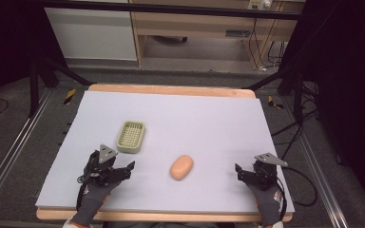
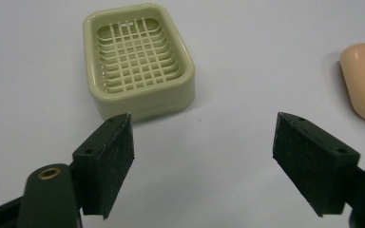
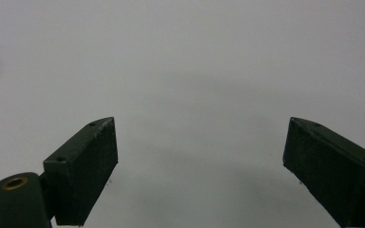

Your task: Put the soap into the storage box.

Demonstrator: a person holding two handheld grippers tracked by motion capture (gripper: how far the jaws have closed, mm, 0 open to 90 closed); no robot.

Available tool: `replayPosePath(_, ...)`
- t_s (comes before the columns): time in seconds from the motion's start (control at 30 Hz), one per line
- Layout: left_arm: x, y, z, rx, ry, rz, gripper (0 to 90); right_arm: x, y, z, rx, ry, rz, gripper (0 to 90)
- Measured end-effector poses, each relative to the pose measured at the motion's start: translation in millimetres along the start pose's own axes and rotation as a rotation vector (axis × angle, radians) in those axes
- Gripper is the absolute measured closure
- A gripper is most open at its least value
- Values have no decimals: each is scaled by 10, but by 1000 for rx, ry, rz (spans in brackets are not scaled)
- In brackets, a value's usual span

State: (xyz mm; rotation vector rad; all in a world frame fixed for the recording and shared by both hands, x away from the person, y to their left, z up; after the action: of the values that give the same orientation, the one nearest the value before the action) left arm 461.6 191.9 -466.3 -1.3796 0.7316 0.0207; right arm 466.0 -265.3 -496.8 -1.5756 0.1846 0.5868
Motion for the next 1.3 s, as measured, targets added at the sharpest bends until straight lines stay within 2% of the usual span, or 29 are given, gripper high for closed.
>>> replayPosePath(0.37,26,-41,-115,34,24,15,200,-4,-5,4,-3,-5,-5,115)
replayPosePath(0.73,35,-137,-196,46,54,7,190,4,3,20,-10,2,-1,111)
replayPosePath(0.97,66,-238,-218,56,58,11,185,13,-4,35,-11,1,2,111)
replayPosePath(1.3,133,-427,-355,64,77,-11,179,12,-4,30,-10,-1,1,111)
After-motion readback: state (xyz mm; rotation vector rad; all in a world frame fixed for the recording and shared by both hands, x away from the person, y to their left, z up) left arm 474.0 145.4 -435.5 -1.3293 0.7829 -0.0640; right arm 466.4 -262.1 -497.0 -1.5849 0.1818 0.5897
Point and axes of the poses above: each handheld gripper's, and its own axes: x roughly forward along the jaws, y roughly out of its underside, z roughly to its left, the point moved 4 cm from there along x, roughly forward along the jaws, and after that the axes turned 9 degrees about -z, right-handed, at the moved point
